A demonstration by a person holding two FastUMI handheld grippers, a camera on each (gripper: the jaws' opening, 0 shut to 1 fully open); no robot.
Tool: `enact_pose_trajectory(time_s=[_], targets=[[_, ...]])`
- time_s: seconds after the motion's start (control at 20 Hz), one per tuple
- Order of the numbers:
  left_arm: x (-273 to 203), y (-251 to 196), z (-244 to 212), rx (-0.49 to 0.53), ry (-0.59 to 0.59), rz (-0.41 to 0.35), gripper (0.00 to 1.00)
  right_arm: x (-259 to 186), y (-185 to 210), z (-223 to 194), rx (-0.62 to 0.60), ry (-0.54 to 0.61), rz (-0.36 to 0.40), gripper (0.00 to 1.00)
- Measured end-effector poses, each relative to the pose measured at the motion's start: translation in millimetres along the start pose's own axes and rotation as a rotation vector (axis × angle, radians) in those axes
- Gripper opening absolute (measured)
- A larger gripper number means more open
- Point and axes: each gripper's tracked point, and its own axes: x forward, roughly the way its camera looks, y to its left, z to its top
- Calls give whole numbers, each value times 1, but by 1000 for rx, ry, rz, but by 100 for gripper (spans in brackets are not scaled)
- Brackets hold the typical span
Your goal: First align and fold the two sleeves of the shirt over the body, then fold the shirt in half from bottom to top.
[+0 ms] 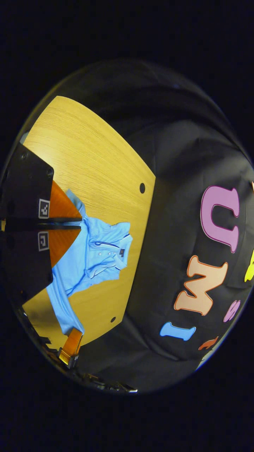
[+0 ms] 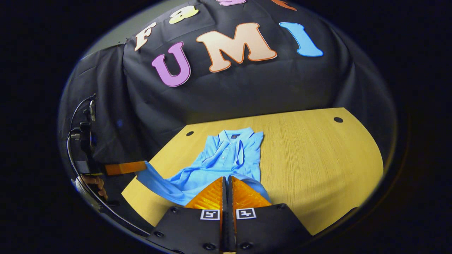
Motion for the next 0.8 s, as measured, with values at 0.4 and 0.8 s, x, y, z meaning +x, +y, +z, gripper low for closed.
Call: enact_pose_trajectory(time_s=[0.4,0.8], targets=[[99,-7,89,45,-48,-123,0,81,-25,81,27,-127,-141,2],[216,12,106,66,2,-136,0,195,-65,94,15,-121,-252,2]])
